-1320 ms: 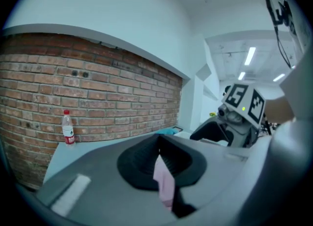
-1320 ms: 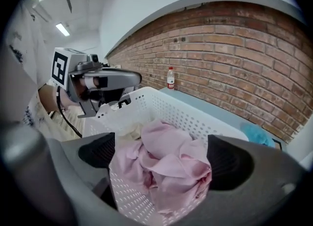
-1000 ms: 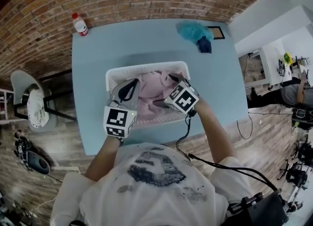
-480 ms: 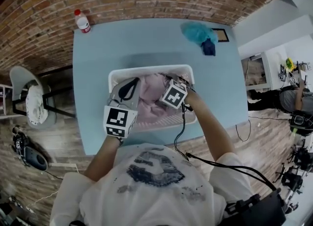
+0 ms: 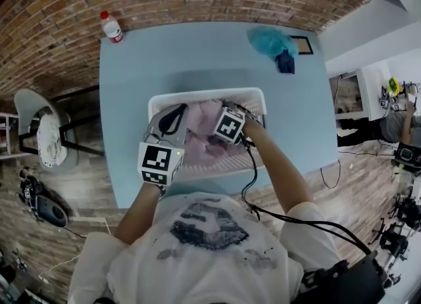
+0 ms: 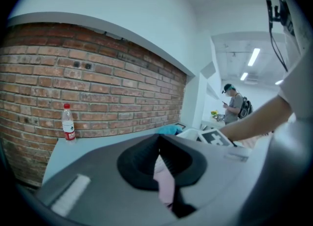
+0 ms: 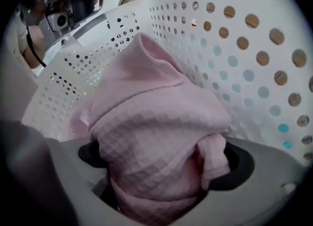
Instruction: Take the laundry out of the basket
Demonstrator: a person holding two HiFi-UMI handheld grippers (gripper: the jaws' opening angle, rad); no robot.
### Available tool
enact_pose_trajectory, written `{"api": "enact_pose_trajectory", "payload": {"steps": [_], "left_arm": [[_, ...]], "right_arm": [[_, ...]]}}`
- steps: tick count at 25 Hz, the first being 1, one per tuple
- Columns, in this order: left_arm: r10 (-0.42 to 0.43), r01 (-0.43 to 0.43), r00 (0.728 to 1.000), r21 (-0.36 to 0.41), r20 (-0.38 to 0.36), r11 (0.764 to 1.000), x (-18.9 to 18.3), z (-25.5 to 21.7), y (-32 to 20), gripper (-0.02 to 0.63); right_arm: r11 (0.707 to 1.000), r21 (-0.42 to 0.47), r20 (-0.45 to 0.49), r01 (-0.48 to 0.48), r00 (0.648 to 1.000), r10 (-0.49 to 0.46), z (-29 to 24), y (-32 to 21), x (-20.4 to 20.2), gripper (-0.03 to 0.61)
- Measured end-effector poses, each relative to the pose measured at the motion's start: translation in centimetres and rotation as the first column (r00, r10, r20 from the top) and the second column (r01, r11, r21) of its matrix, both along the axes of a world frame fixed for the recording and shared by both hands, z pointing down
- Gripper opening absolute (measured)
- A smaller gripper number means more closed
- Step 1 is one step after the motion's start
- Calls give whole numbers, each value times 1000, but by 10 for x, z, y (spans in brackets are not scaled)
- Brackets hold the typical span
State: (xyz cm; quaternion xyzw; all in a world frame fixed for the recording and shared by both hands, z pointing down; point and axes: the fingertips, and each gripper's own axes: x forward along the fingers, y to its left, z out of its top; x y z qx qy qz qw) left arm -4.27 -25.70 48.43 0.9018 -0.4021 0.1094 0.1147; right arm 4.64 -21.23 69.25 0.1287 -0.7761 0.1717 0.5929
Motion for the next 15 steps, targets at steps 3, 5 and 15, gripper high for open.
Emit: {"api": "enact_pose_trajectory", "payload": {"steps": [3,5,15], "left_arm": [[0,0,1000,-5,4,1000,-2,1,-2,-9],[1,-1,1000,-10,6,1000,-2,3,-2,-9],[11,-11,1000,-21,-2,1000,1,6,1,-9]], "right_arm": [[1000,-10,0,1,1000,-1,5,1,-1,586],[1000,-11,-3,1,1000,-1,10,2,0,586],[998,5,24,55,998,-56,4,11,-2,418]]}}
